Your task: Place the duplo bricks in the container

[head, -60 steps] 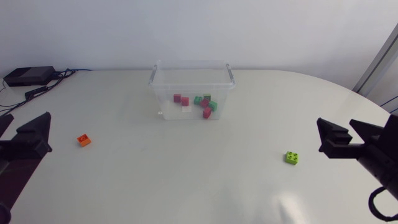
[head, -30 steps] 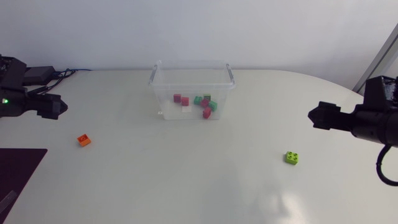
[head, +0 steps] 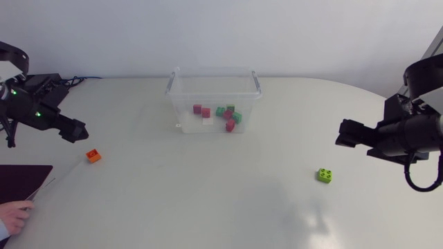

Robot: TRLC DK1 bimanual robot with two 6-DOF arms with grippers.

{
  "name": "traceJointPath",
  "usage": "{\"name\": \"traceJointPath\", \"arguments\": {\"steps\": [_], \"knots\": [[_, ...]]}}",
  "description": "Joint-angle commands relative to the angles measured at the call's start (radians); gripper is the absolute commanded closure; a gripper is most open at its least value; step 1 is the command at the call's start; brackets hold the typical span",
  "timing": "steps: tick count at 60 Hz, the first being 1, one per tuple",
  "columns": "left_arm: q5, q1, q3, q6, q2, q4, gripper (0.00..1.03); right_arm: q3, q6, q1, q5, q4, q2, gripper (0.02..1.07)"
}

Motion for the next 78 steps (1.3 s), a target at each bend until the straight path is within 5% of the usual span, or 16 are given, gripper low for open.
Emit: {"name": "traceJointPath", "arguments": {"steps": [1,28,56,61,64,78], "knots": [[0.016,0.009,0.026,0.096,0.060,-0.010,0.08,0.028,0.043,-0.006,0.002,-0.023,0.059,0.07],[0.053,0.047,0.041,0.266,0.281,-0.008,0.08,0.036,0.102,0.041,0.091,0.021,0.354,0.07],[0.093,0.067,0.004,0.343,0.301,-0.051,0.08,0.090,0.135,0.044,0.119,0.138,0.615,0.22],[0.101,0.062,-0.020,0.361,0.284,-0.062,0.08,0.096,0.135,0.046,0.137,0.142,0.639,0.42],[0.112,0.058,-0.046,0.387,0.261,-0.074,0.08,0.090,0.120,0.055,0.153,0.173,0.641,0.68],[0.118,0.018,-0.151,0.409,0.157,-0.102,0.09,0.077,0.100,0.075,0.144,0.171,0.633,0.86]]}}
